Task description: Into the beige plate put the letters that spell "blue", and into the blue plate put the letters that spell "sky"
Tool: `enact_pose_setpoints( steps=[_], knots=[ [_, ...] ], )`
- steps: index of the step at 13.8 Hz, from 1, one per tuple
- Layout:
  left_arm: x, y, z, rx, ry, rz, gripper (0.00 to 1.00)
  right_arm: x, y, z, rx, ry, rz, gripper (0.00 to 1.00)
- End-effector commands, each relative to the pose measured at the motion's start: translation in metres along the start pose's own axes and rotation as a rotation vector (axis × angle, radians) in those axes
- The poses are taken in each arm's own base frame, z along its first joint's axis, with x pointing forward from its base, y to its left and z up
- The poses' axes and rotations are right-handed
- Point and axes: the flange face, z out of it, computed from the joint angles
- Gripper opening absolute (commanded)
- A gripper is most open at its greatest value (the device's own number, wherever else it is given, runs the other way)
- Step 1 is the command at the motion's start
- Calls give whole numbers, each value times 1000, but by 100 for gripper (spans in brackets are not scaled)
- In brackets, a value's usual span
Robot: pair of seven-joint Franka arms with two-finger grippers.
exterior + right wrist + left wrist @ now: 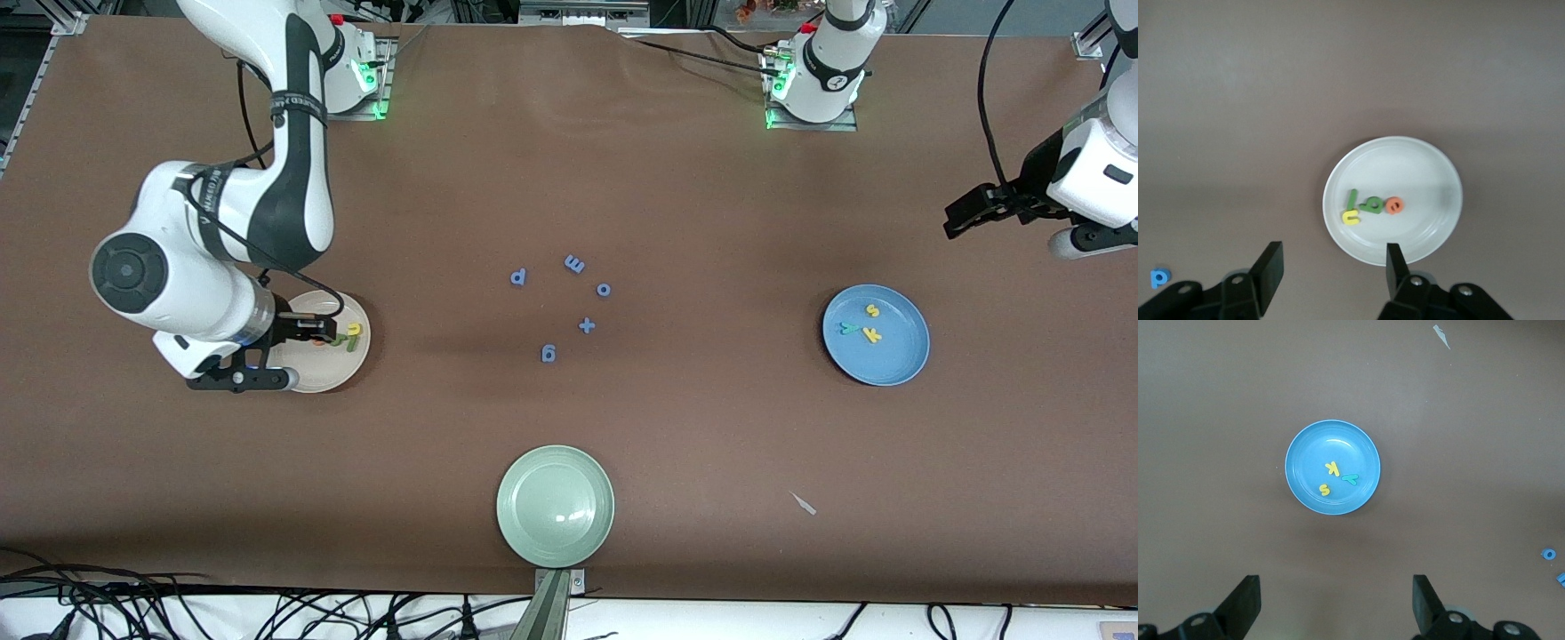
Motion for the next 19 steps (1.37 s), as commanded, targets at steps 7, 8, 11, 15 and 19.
enact_pose_setpoints(
  steps=[7,8,11,15,19],
  knots=[
    [8,3,-11,-59,-2,11,100,-13,47,-86,-11,52,-49,100],
    [8,4,-11,-100,-9,2,100,-17,56,-95,7,50,-60,100],
    [13,-19,-12,-115,-10,-36,100,-48,86,-136,70,49,-71,100],
    [11,-14,-9,-44,-8,-26,100,-103,112,-171,90,57,-61,100],
    [12,-21,-9,-48,-9,-19,100,-124,113,-185,88,66,-69,100]
  ],
)
